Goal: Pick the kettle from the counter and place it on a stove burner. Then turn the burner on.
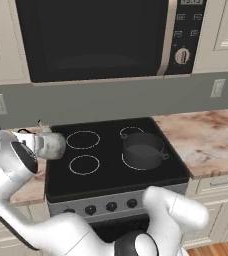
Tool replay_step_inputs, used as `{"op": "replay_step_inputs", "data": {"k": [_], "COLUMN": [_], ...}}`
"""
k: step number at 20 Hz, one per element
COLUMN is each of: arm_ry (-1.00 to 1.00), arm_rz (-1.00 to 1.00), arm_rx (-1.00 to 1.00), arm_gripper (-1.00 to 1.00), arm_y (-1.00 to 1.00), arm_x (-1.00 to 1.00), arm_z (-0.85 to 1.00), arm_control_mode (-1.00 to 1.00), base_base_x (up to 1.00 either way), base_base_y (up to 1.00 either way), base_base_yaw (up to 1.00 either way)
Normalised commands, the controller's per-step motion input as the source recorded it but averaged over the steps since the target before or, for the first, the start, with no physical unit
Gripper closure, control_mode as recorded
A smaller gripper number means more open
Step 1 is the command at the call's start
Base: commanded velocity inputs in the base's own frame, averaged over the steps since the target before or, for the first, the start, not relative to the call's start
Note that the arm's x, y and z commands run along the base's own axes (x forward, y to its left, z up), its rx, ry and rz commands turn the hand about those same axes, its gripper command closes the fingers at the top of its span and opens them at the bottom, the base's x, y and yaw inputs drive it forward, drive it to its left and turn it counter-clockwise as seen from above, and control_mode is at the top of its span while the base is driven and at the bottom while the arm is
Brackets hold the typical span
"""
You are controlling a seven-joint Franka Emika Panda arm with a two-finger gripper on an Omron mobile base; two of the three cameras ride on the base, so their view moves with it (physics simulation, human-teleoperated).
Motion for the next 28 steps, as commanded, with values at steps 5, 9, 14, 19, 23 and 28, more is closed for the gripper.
{"op": "replay_step_inputs", "data": {"k": [5,9,14,19,23,28], "arm_ry": [-0.08,0.0,0.04,0.16,0.18,0.1], "arm_rz": [0.0,0.0,0.0,0.0,0.0,0.0], "arm_rx": [0.28,0.3,0.32,0.39,0.44,0.19], "arm_gripper": [1.0,1.0,1.0,1.0,1.0,1.0], "arm_y": [-0.88,-0.71,-0.67,-0.74,-0.72,-0.39], "arm_x": [0.0,-0.01,0.0,0.0,0.0,0.0], "arm_z": [0.25,0.26,0.45,0.43,0.2,0.0], "arm_control_mode": [-1.0,-1.0,-1.0,-1.0,-1.0,-1.0], "base_base_x": [0.0,0.0,0.0,0.0,0.0,0.0], "base_base_y": [0.0,0.0,0.0,0.0,0.0,0.0], "base_base_yaw": [0.0,0.0,0.0,0.0,0.0,0.0]}}
